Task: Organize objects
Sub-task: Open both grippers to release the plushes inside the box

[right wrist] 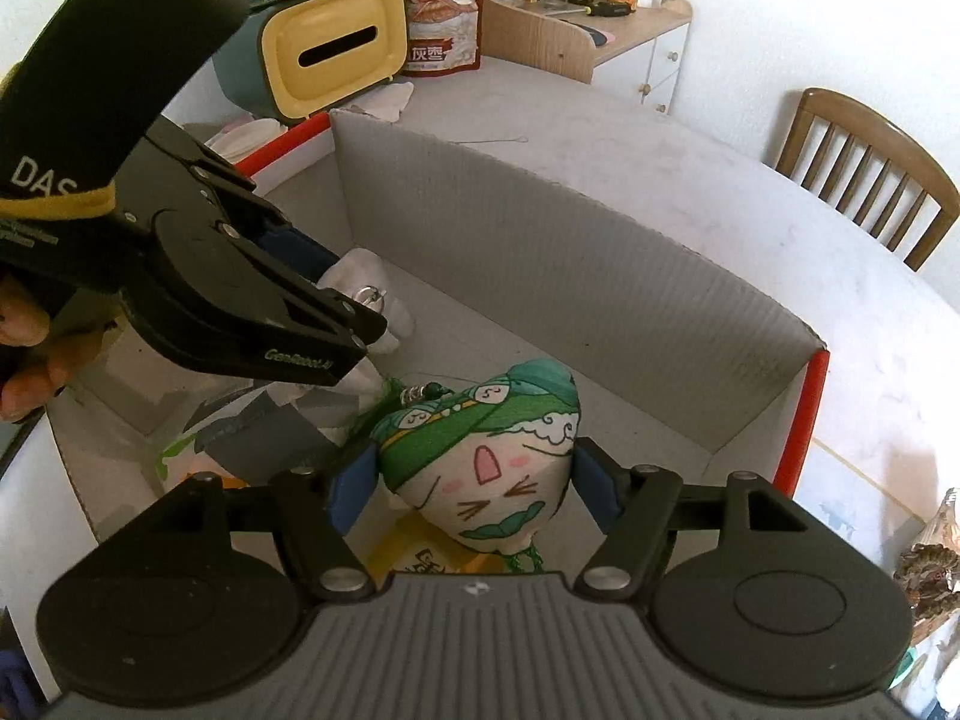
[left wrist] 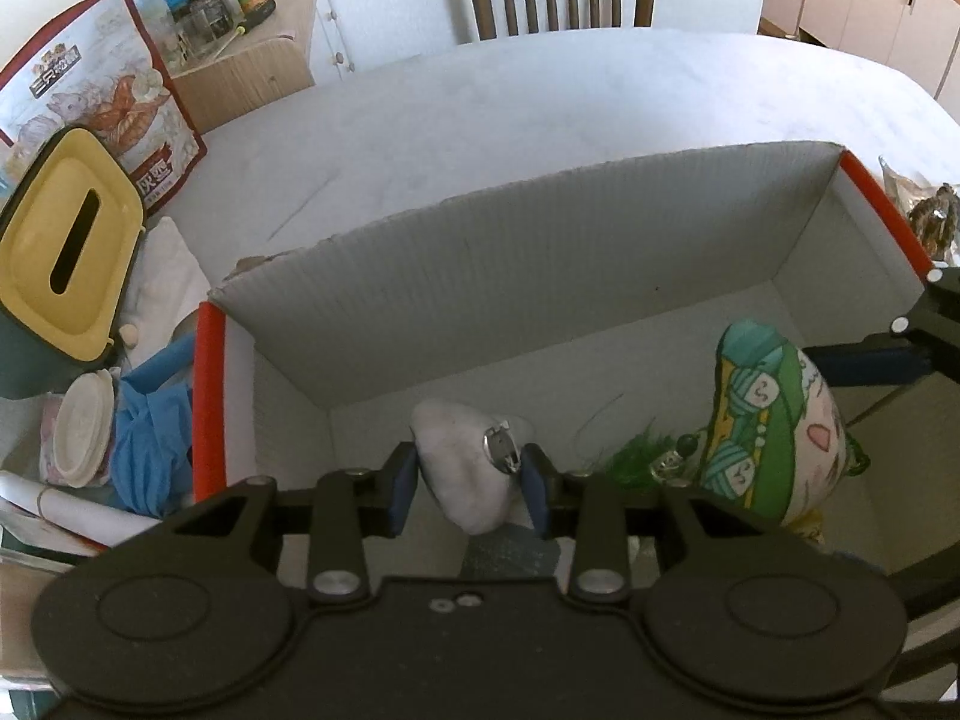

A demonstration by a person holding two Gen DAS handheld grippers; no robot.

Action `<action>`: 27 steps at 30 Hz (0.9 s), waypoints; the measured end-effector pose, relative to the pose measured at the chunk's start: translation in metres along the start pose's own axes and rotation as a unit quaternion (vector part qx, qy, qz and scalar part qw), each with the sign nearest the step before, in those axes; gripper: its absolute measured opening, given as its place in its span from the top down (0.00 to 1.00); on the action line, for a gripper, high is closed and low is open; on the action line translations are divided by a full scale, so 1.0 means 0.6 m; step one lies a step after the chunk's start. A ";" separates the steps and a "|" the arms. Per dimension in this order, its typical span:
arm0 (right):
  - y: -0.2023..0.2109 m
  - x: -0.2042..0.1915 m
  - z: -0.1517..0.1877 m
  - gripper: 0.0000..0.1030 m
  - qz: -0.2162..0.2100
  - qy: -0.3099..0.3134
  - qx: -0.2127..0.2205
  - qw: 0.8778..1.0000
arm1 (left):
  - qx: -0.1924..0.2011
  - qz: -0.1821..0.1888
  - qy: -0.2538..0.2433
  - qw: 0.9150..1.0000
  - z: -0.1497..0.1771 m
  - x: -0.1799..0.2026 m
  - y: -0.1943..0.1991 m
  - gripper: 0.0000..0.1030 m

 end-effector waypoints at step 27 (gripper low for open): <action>0.148 0.072 -0.006 0.23 -0.027 -0.091 0.097 0.991 | 0.082 0.031 0.009 0.996 0.008 0.062 0.110 0.42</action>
Point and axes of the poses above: each gripper's, at about its wrist camera, not at the fingertips, and y roughly against the way its jaws point, x to its right, z to its underside, the point moved 7 cm from there along -y, roughly the way its jaws point, and after that the axes turned 14 degrees about z, right-handed, at the moved point
